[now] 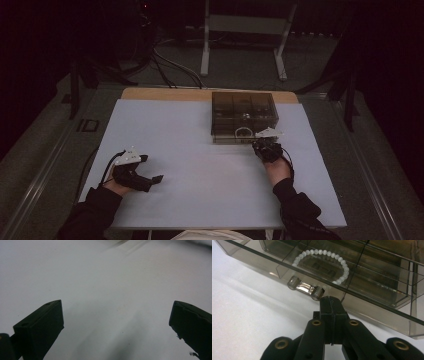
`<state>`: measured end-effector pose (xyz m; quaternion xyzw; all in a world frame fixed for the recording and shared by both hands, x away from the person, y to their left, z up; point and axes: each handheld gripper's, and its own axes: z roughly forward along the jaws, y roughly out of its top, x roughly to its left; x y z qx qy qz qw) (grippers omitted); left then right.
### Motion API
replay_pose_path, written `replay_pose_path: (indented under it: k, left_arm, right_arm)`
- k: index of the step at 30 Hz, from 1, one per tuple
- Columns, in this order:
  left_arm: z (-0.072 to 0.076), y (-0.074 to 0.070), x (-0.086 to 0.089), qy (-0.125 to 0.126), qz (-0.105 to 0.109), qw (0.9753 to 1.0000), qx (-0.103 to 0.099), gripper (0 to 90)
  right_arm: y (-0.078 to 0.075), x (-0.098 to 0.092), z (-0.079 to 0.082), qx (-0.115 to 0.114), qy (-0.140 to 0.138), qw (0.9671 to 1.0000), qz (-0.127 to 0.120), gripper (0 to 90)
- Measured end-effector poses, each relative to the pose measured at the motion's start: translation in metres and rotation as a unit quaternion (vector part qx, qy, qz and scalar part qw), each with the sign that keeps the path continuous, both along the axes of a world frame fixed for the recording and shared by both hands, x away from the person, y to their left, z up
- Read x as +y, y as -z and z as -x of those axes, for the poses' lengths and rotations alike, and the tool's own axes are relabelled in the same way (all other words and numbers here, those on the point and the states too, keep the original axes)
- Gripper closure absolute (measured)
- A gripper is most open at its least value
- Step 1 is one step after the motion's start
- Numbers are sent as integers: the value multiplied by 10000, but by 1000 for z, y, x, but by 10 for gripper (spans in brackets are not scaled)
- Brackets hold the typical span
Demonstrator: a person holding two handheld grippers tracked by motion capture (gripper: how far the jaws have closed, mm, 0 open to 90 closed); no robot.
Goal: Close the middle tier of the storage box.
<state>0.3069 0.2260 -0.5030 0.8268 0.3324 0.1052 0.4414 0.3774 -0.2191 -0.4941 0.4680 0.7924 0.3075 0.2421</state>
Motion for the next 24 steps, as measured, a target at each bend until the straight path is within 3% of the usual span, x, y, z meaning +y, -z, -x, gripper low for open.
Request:
replay_pose_path:
  k: [24]
  left_arm:
    - [0, 0, 0, -10, 15, 10000, 9, 9]
  right_arm:
    - [-2, -1, -6, -23, 24, 10000, 14, 900]
